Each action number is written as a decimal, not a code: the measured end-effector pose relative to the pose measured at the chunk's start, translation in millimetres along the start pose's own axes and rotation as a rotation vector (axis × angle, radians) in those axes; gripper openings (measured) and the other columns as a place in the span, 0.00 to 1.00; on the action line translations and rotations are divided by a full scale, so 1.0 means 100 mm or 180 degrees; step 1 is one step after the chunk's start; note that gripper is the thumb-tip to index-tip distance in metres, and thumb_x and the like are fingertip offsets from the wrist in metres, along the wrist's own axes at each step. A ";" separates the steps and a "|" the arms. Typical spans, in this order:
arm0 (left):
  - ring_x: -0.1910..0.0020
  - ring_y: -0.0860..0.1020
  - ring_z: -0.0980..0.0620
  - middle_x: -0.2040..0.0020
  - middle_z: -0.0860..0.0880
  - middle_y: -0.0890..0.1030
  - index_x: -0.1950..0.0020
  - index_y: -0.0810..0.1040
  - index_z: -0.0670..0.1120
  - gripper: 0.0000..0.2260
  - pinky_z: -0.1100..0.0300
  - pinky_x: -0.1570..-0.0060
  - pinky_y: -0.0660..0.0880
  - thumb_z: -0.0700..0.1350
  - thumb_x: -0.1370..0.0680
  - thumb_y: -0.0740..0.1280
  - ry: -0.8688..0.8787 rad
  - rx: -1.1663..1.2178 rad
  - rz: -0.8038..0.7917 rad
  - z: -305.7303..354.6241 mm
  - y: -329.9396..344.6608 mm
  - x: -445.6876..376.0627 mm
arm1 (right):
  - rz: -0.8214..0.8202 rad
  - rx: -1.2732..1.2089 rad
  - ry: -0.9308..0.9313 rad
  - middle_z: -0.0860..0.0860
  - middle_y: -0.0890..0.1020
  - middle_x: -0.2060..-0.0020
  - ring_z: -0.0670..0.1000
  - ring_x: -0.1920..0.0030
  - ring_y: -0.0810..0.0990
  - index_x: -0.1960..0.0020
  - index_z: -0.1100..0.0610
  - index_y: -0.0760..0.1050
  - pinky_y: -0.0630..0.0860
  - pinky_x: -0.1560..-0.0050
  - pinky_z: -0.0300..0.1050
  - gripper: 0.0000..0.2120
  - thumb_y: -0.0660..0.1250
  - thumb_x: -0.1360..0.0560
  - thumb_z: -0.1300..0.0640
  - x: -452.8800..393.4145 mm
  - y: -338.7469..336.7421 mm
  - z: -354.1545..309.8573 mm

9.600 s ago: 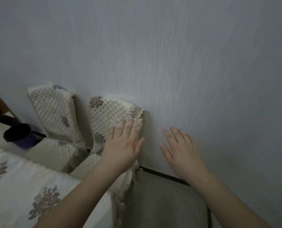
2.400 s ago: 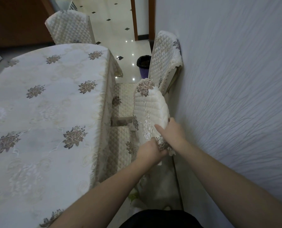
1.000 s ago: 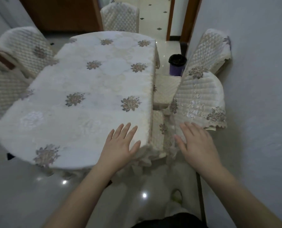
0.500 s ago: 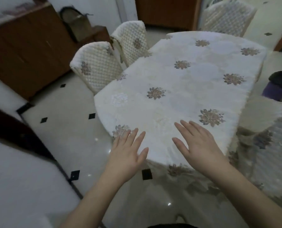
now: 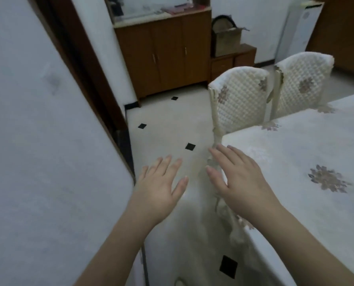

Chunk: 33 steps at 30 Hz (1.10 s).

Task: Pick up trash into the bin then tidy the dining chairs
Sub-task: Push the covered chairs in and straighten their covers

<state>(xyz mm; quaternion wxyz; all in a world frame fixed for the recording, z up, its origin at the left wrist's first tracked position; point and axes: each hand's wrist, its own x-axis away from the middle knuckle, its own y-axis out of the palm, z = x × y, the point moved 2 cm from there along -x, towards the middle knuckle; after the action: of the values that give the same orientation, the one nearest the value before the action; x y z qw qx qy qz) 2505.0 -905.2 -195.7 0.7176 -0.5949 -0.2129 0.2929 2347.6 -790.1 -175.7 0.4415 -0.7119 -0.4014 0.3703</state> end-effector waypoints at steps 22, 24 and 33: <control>0.23 0.48 0.55 0.22 0.56 0.51 0.23 0.49 0.60 0.26 0.49 0.25 0.46 0.64 0.21 0.42 -0.0117 -0.0503 0.0732 -1.32 -1.78 -3.62 | 0.0305 0.0178 -0.0698 0.42 0.60 0.26 0.44 0.28 0.58 0.24 0.42 0.52 0.53 0.30 0.39 0.30 0.41 0.24 0.33 -4.33 -0.31 -0.42; 0.24 0.49 0.56 0.22 0.56 0.53 0.24 0.51 0.60 0.29 0.49 0.25 0.47 0.66 0.23 0.37 -0.0136 -0.0608 0.0967 -1.40 -1.94 -3.96 | 0.0299 0.0192 -0.0755 0.41 0.60 0.26 0.44 0.28 0.57 0.24 0.42 0.53 0.53 0.30 0.39 0.28 0.44 0.22 0.35 -4.75 -0.40 -0.37; 0.24 0.53 0.56 0.23 0.57 0.57 0.24 0.54 0.61 0.37 0.49 0.26 0.50 0.67 0.30 0.30 -0.0434 -0.0818 0.1083 -1.99 -2.18 -5.27 | 0.0290 0.0321 -0.0673 0.42 0.58 0.25 0.45 0.26 0.53 0.24 0.42 0.53 0.50 0.28 0.44 0.27 0.43 0.22 0.36 -6.36 -0.44 -0.08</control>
<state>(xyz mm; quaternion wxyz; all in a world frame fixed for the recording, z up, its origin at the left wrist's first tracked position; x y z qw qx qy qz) 2282.3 -1431.4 -0.1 0.5601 -0.6876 -0.1930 0.4197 2087.0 -1351.8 -22.0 0.4146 -0.6634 -0.3938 0.4827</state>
